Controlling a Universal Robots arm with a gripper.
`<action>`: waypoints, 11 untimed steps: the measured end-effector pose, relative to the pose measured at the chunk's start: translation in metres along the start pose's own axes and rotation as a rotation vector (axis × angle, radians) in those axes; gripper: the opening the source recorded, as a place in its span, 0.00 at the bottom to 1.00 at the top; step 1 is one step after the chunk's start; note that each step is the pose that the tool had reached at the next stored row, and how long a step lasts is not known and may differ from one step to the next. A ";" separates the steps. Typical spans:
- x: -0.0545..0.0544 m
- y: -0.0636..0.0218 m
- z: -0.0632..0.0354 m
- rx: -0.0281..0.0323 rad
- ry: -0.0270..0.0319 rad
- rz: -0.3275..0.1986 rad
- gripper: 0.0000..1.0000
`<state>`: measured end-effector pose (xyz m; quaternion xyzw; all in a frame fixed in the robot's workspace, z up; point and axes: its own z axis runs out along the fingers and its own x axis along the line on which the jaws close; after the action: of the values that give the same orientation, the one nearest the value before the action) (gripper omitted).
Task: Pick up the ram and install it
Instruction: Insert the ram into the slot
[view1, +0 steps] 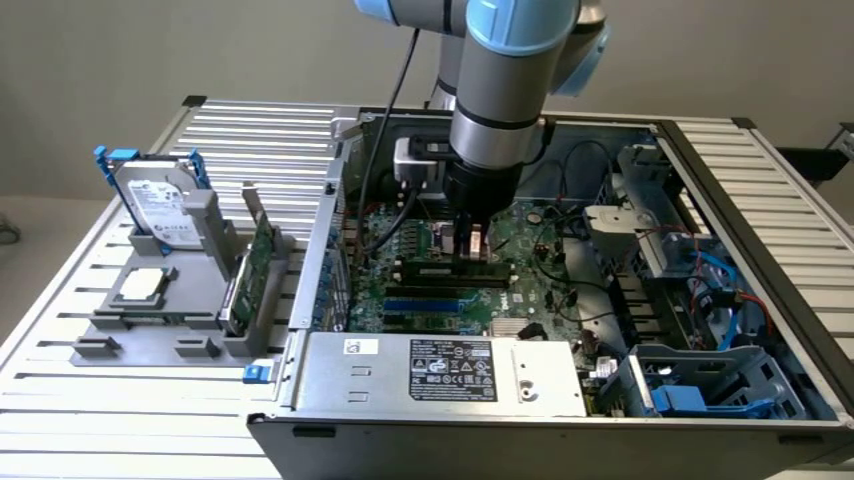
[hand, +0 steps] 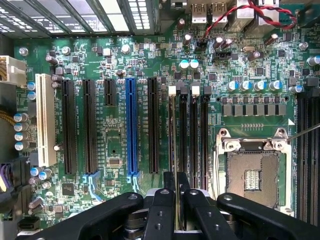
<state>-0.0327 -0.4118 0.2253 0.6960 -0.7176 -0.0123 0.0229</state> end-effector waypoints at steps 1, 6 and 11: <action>0.000 0.0000 0.0005 0.0000 0.0001 0.000 0.14; 0.000 -0.0001 0.0020 -0.0001 0.0003 0.000 0.14; 0.000 -0.0002 0.0021 0.0000 0.0002 0.000 0.14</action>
<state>-0.0326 -0.4118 0.2232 0.6959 -0.7176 -0.0123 0.0230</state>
